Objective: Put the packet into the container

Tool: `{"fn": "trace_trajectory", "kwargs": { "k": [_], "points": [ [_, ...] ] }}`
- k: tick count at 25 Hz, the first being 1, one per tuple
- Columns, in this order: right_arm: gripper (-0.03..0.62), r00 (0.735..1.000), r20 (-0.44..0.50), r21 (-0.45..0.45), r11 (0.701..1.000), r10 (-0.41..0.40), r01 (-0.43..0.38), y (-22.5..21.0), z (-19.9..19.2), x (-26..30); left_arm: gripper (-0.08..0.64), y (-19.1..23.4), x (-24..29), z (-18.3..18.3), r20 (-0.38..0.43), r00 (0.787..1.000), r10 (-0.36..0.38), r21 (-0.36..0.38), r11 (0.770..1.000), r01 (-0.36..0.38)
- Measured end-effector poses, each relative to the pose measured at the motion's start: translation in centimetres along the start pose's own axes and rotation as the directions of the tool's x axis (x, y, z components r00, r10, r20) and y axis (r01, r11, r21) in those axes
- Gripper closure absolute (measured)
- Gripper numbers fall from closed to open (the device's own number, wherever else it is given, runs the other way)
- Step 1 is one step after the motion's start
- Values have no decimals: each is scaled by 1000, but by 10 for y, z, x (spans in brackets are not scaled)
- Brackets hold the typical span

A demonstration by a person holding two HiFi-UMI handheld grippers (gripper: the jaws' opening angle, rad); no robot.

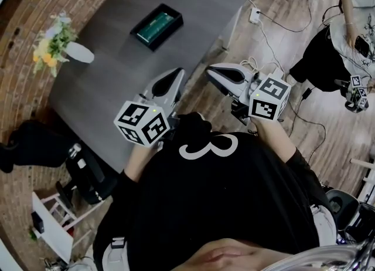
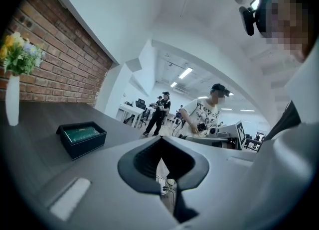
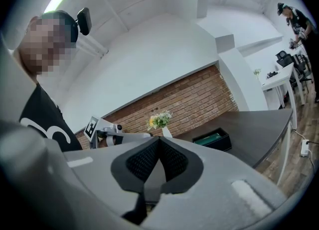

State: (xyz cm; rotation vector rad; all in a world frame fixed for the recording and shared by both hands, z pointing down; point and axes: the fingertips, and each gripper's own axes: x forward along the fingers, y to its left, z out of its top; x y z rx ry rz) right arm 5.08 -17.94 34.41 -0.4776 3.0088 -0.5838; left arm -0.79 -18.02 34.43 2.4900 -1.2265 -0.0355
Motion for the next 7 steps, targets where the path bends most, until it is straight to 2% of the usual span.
{"fn": "trace_trajectory", "kwargs": {
  "k": [7],
  "points": [
    [591, 1000, -3, 19, 1000, -6, 6, 5, -6, -12, 548, -15, -3, -6, -4, 1000, -13, 25, 1000, 13]
  ]
}}
